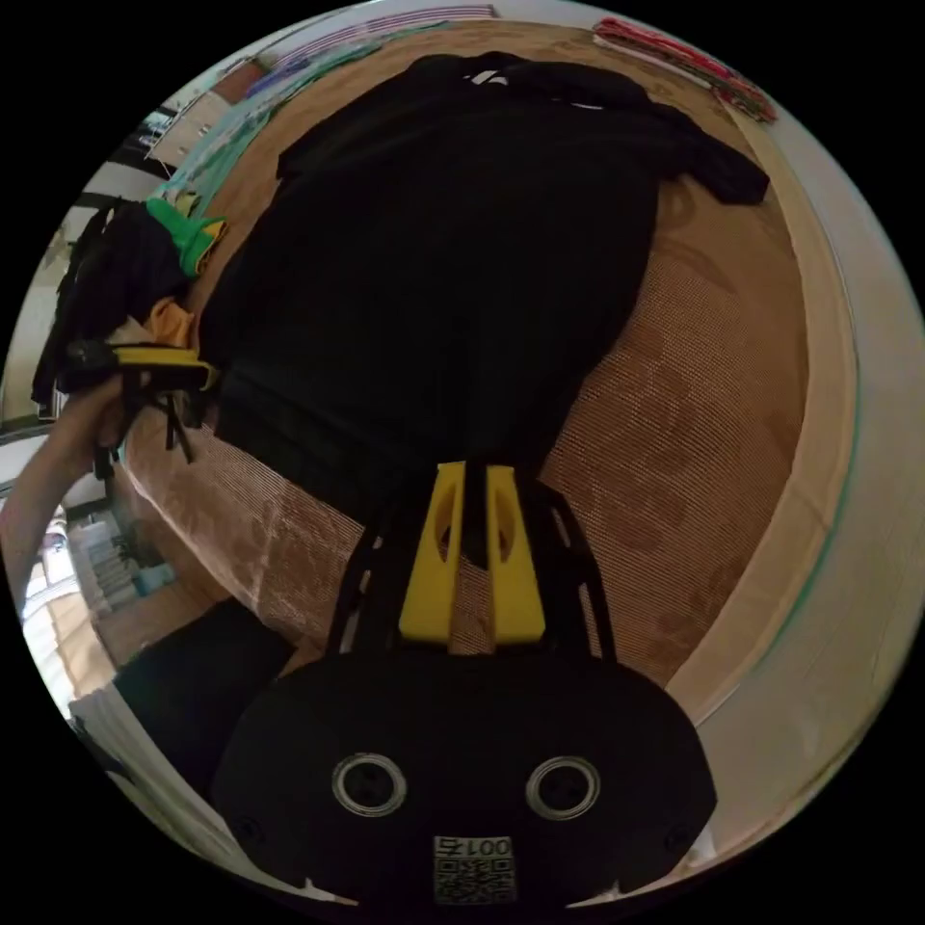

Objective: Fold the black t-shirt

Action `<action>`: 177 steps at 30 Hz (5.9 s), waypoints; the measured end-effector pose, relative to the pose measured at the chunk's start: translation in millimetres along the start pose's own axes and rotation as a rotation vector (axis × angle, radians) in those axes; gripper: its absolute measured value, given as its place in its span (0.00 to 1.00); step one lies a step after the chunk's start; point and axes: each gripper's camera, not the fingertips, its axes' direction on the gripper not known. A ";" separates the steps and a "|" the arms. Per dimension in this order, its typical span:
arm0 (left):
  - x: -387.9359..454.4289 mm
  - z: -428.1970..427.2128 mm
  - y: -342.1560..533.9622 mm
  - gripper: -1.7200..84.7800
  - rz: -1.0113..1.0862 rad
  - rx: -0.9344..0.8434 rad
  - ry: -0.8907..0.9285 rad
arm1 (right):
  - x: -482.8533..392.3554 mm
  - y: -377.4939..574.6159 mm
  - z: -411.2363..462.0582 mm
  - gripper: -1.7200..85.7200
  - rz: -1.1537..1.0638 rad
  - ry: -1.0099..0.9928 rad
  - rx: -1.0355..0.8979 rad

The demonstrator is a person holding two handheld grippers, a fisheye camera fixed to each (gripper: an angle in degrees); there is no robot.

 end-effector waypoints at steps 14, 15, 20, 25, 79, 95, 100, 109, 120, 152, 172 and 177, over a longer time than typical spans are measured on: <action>-11.3 3.4 50.4 0.10 -0.003 0.154 0.132 | 61.9 79.5 -74.8 0.03 0.306 0.215 0.108; -7.2 4.3 51.6 0.11 0.003 0.165 0.164 | 60.8 82.8 -76.2 0.03 0.325 0.230 0.120; 19.5 6.0 72.1 0.13 -0.013 0.185 0.229 | 50.6 96.6 -79.1 0.03 0.298 0.195 0.151; 16.4 38.5 73.7 0.12 -0.084 0.100 0.070 | 46.8 112.7 -77.5 0.02 0.297 0.174 0.187; 21.7 11.3 150.6 0.02 0.243 0.245 0.004 | 6.6 174.6 -14.1 0.03 0.051 0.332 0.102; -13.3 39.2 158.7 0.08 0.065 0.133 0.116 | 19.0 218.2 -26.8 0.09 0.085 0.144 0.010; -8.9 26.6 148.6 0.07 0.103 0.145 0.095 | 34.7 220.5 -37.1 0.13 0.162 0.165 0.039; 35.2 35.2 103.0 0.05 0.385 0.049 -0.059 | 89.3 165.1 -34.3 0.10 0.025 0.183 0.063; 3.1 -8.8 99.8 0.01 0.362 0.032 0.035 | 189.0 182.4 -109.8 0.05 0.401 -0.416 0.003; 62.2 -94.2 77.4 0.08 0.280 0.328 -0.122 | 154.6 106.0 -226.3 0.12 -0.120 0.264 0.160; 73.9 -72.1 -250.5 0.01 0.420 0.256 -0.338 | 245.3 -203.0 -172.9 0.07 -0.176 0.281 0.067; 51.6 -73.7 -241.1 0.01 0.336 0.240 -0.530 | 221.4 -179.8 -180.0 0.05 -0.201 0.540 -0.002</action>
